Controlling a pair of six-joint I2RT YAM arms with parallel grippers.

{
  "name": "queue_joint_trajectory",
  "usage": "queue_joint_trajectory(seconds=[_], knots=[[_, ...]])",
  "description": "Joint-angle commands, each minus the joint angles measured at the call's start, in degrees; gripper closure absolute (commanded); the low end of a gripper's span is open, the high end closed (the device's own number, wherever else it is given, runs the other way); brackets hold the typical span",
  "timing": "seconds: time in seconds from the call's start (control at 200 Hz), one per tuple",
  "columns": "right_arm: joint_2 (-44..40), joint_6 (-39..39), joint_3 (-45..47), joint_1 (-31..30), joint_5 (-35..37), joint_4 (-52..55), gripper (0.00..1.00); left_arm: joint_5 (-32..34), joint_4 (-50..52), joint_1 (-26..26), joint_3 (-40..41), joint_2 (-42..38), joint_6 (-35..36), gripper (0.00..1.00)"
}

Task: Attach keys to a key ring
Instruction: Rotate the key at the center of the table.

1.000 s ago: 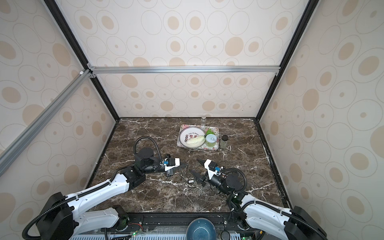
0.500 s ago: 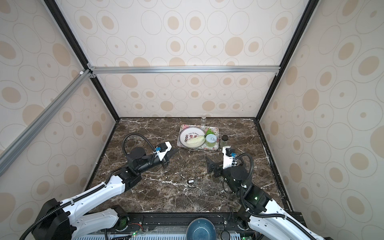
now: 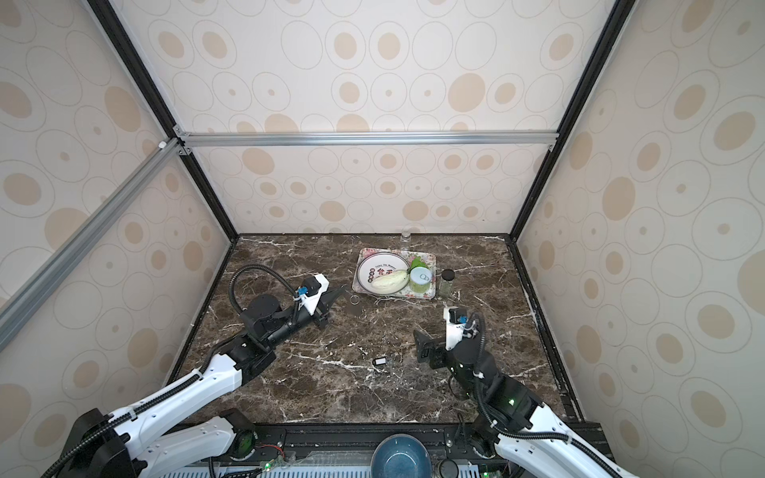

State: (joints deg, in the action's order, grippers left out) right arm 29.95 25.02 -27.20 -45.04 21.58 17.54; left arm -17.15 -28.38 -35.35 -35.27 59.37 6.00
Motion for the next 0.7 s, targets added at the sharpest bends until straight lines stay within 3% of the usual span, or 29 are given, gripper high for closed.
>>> queue_joint_trajectory(seconds=[0.0, 0.1, 0.315, 0.515, 0.695], knots=[[4.7, 0.1, -2.4, -0.2, -0.7, 4.4, 0.00, 0.4, -3.0, 0.2, -0.3, -0.9, 0.4, 1.00], [8.3, -1.2, -2.0, -0.2, -0.9, 7.6, 0.00, 0.3, -3.0, 0.3, -0.3, -0.8, 0.6, 1.00], [8.5, -1.2, 4.7, -0.2, -6.9, 2.4, 0.00, 0.0, -2.5, 0.3, -0.4, -1.0, 0.9, 1.00], [6.4, -0.6, 6.2, -0.2, 0.0, 2.5, 0.01, 0.2, -2.8, 0.3, -0.1, -1.4, 1.1, 1.00], [5.4, 4.4, 6.2, -0.2, 6.0, 6.4, 0.01, 0.1, -2.6, 0.3, -0.5, -0.9, 1.4, 1.00]])
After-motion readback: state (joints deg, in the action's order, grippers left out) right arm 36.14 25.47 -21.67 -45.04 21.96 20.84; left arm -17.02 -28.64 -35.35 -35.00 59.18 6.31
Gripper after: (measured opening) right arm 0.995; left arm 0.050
